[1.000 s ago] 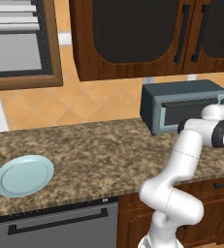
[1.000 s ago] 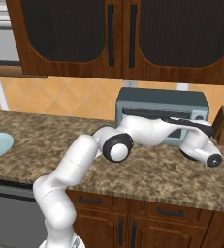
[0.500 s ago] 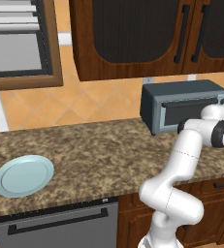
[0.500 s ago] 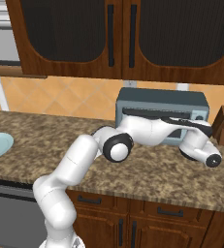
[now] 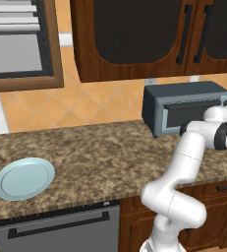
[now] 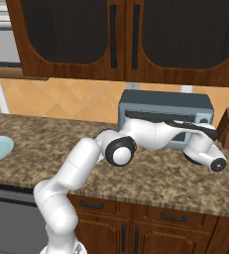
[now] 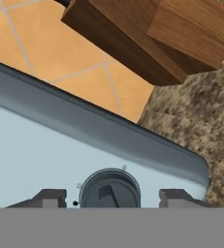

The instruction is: Pick up the kebab skewer and baguette bread, and place them inside the toaster oven. Close the toaster oven door and start by setting the timer.

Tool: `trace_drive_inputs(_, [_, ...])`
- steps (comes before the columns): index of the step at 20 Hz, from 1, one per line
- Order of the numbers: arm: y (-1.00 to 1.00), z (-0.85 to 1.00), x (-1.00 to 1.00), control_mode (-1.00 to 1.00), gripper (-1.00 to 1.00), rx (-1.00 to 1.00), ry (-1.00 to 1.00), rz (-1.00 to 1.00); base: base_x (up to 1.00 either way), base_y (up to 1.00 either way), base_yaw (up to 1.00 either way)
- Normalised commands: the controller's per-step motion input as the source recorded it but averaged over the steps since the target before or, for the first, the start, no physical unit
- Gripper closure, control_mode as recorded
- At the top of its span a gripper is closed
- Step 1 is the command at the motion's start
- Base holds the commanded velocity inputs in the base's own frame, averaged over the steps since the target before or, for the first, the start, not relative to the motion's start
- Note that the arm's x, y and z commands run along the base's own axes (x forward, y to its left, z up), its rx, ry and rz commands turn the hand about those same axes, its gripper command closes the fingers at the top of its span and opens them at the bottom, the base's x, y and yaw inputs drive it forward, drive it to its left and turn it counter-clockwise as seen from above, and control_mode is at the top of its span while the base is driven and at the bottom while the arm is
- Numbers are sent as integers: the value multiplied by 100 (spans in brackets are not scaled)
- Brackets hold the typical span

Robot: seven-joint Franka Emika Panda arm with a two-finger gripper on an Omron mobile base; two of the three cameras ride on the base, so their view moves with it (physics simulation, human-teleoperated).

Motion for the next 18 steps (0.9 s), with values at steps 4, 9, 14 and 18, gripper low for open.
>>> trace_drive_inputs(4, [0,0,0,-100,100,0,-5,-1,0,0,0])
trace_drive_inputs(9, [0,0,0,-100,100,2,-2,-4,0,0,0])
trace_drive_inputs(14, [1,1,2,-100,100,9,0,-6,0,0,0])
trace_drive_inputs(18, [0,7,0,-100,100,18,0,-5,0,0,0])
